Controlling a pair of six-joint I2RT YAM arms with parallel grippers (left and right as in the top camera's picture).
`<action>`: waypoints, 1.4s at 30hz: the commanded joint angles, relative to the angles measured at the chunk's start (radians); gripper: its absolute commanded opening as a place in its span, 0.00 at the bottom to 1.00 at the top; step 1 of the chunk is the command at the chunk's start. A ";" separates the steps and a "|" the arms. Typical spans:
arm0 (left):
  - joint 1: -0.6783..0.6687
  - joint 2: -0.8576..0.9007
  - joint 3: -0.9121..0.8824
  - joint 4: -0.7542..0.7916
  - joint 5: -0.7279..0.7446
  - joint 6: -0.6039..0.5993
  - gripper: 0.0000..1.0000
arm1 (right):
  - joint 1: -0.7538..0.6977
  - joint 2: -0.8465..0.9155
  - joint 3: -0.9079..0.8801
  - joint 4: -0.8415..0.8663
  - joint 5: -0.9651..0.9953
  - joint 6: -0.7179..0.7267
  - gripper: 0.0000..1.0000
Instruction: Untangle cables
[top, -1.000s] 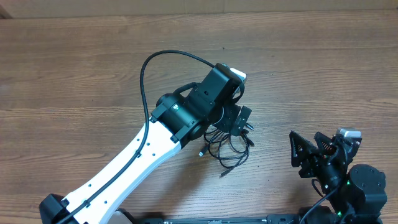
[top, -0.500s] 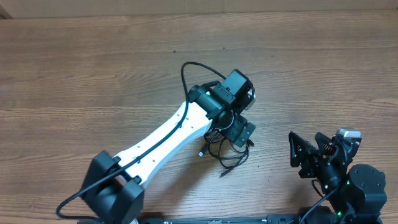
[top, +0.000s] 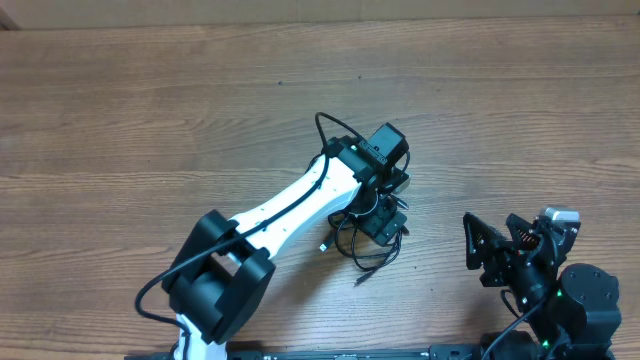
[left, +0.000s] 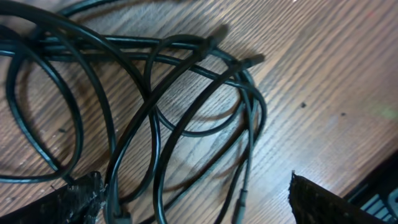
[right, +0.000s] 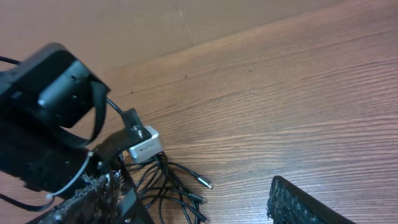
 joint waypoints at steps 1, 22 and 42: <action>-0.006 0.047 -0.005 0.027 0.013 0.011 0.92 | -0.002 -0.003 -0.004 -0.003 -0.001 0.004 0.75; -0.007 0.067 -0.005 0.124 -0.083 -0.050 0.74 | -0.002 -0.003 -0.004 -0.011 0.001 0.000 0.75; -0.033 0.068 -0.005 0.139 -0.079 -0.072 0.52 | -0.002 -0.003 -0.004 -0.011 0.001 0.000 0.75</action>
